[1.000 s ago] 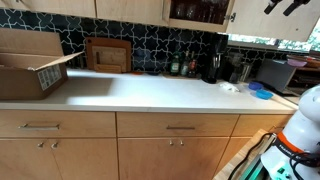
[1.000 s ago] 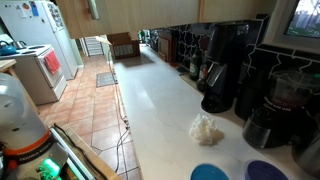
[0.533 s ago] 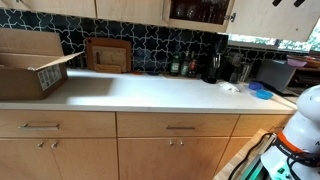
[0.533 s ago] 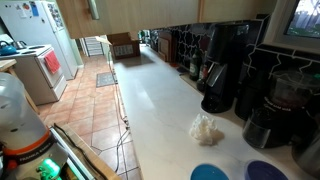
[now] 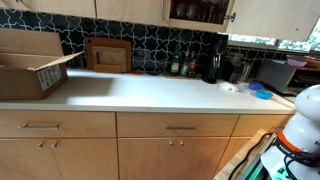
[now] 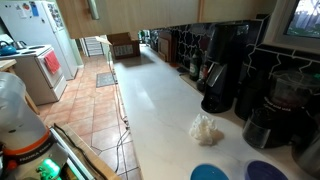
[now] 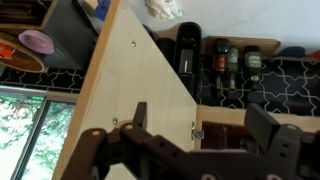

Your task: Close the top right cupboard door

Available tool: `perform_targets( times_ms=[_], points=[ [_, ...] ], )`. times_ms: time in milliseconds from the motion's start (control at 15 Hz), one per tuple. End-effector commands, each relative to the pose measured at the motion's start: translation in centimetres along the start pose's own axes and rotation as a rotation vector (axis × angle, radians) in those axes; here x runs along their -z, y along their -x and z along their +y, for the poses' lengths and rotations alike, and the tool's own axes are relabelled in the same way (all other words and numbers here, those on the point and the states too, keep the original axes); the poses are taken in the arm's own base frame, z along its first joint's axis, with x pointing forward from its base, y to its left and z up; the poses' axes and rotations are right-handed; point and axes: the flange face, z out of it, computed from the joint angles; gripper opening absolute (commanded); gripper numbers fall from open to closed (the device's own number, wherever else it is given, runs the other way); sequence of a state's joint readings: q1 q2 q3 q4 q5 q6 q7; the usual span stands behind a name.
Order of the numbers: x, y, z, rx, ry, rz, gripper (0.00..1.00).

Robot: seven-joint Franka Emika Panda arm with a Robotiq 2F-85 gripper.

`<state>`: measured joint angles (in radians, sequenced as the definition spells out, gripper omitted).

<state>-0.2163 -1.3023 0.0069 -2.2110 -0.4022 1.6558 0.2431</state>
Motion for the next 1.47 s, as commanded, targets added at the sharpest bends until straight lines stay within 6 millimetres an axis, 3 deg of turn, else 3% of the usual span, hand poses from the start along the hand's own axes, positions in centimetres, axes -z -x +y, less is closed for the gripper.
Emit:
perform_targets(
  times_ms=[0,333,867,1400],
  points=[
    [1.7,1.1,3.0,0.021,0.078,0.017,1.00],
    [1.7,1.1,5.7,0.003,0.139,0.011,1.00],
    [-1.0,-0.8,8.9,-0.005,0.136,0.001,1.00],
    [-2.9,-3.1,11.2,0.076,0.019,0.148,1.00]
  ],
)
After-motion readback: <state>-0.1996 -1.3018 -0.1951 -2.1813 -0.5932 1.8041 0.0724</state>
